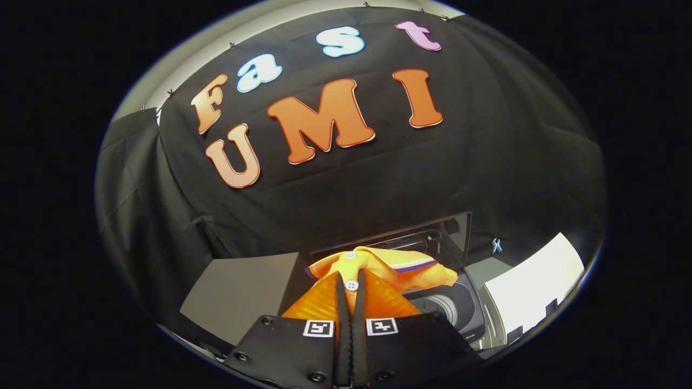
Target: Put the clothes into the washing machine and then close the washing machine lid.
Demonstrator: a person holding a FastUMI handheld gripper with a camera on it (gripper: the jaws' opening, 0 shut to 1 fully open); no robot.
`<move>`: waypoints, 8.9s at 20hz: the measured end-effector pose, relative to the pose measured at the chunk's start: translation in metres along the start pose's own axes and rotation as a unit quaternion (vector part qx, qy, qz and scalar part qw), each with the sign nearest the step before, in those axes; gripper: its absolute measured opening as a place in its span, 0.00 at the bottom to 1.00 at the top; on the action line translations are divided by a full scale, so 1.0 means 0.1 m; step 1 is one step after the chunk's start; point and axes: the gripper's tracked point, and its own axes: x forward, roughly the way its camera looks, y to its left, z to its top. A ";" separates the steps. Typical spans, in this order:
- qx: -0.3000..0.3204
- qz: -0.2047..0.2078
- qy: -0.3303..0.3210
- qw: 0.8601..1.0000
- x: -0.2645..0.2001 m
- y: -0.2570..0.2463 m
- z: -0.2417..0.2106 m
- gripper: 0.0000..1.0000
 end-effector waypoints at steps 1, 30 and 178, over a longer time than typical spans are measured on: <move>0.000 0.000 0.009 1.000 0.09 -0.09 -0.08 0.09; -0.020 -0.066 0.237 0.969 2.00 -1.46 -2.60 0.09; -0.150 -0.052 -0.218 0.963 -1.09 -0.17 0.64 0.98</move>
